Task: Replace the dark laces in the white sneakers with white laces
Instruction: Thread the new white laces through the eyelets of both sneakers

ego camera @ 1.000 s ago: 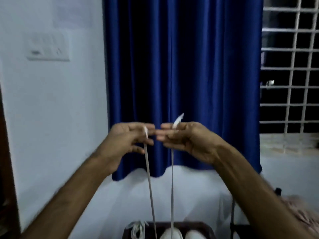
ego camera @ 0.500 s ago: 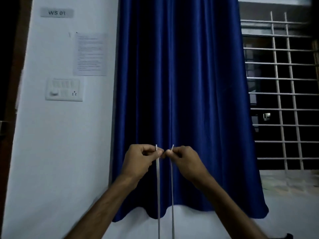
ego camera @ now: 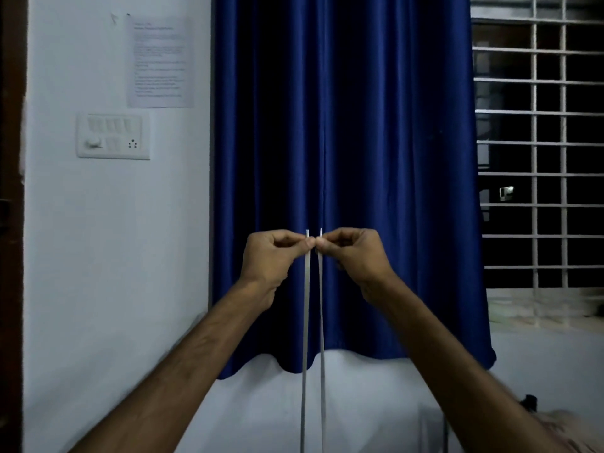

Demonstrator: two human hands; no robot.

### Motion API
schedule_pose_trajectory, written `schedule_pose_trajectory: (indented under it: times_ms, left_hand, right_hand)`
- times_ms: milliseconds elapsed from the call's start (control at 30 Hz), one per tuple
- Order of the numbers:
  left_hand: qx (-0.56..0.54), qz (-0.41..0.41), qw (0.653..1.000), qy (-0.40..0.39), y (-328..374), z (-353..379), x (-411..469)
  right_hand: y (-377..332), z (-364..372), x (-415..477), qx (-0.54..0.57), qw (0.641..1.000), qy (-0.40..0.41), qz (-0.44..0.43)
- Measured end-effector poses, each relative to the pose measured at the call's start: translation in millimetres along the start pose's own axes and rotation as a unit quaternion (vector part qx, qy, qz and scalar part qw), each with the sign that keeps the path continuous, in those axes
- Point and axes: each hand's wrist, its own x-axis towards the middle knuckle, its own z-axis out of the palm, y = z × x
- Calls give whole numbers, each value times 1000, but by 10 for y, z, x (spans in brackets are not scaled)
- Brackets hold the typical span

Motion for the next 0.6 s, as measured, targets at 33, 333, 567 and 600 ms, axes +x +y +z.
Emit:
schedule_pose_trajectory:
  times_ms: [33, 333, 567, 600]
  left_hand:
    - [0, 2, 1000, 0, 13, 8, 6]
    - [-27, -7, 1000, 7, -32, 74, 41]
    - [-58, -58, 997, -14, -75, 65, 37]
    - [-62, -71, 995, -15, -84, 65, 32]
  right_hand:
    - [-13, -3, 7, 2, 1000, -1, -2]
    - [11, 28, -47, 40, 995, -40, 82]
    - [0, 41, -24, 105, 979, -103, 143]
    - [5, 38, -19, 100, 980, -105, 139]
